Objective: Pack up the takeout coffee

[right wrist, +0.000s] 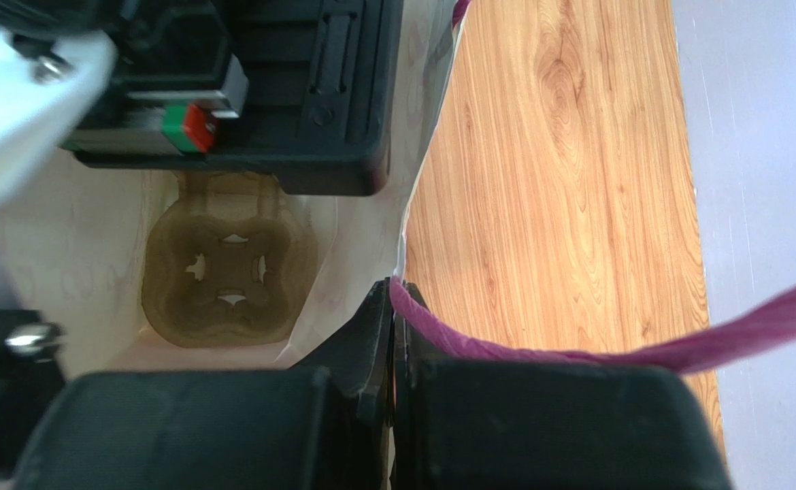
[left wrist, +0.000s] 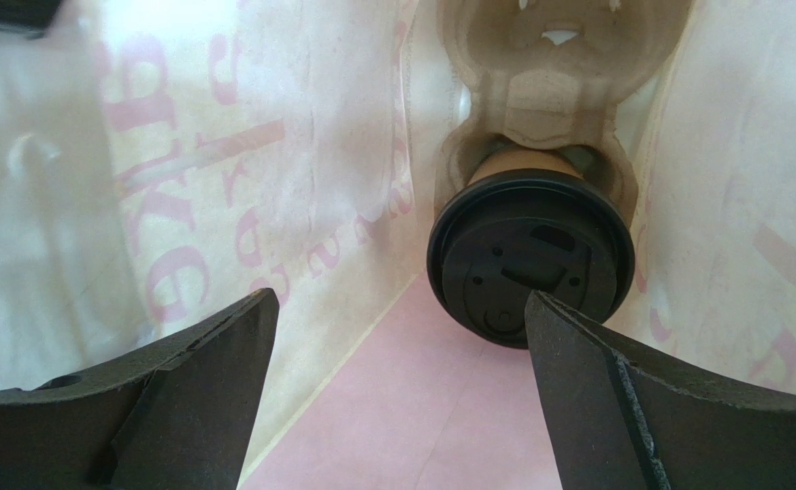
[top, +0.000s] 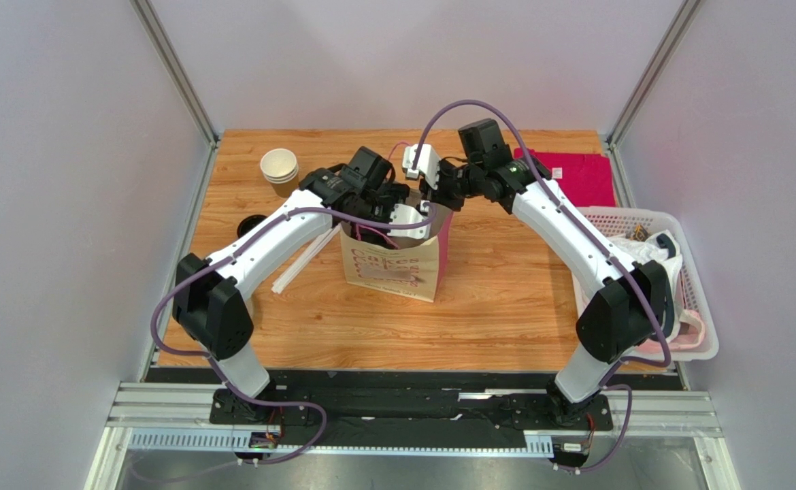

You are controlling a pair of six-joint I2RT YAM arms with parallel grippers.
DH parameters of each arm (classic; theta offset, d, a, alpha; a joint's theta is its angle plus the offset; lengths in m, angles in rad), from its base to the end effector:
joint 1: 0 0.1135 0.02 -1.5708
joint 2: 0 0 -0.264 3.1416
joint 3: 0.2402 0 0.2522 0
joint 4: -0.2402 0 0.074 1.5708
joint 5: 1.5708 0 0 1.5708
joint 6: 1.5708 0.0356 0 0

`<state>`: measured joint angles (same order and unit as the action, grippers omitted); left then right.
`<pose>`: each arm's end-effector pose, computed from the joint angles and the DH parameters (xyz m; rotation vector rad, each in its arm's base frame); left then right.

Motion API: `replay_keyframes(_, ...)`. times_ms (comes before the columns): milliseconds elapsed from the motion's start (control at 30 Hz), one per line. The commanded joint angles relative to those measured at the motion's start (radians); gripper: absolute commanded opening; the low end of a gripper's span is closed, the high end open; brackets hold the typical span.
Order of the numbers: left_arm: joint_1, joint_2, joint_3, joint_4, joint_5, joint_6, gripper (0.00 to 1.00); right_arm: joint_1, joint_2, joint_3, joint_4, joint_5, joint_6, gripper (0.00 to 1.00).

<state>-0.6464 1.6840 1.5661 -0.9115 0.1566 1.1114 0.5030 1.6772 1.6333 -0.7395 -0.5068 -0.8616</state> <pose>0.2811 -0.2191 0.3130 2.0225 1.6027 -0.0320 0.3157 0.1934 0.3510 -1.6099 1.5969 0.4075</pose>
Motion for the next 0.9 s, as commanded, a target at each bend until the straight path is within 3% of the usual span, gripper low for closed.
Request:
replay_keyframes(0,0.01,-0.083,0.044,-0.023,0.075,-0.03,0.99,-0.001,-0.036,-0.024,-0.004,0.005,-0.027,0.0)
replay_keyframes(500,0.06,-0.227,0.0,0.111,0.159,-0.157,0.99,0.0,-0.073,-0.062,0.003,-0.01,-0.042,0.0)
replay_keyframes(700,0.059,-0.291,-0.067,0.207,0.144,-0.225,0.99,-0.001,-0.083,-0.07,0.003,-0.021,-0.043,0.0)
replay_keyframes(867,0.073,-0.29,-0.037,0.243,0.12,-0.324,0.99,-0.001,-0.097,-0.081,0.002,-0.036,-0.053,0.0)
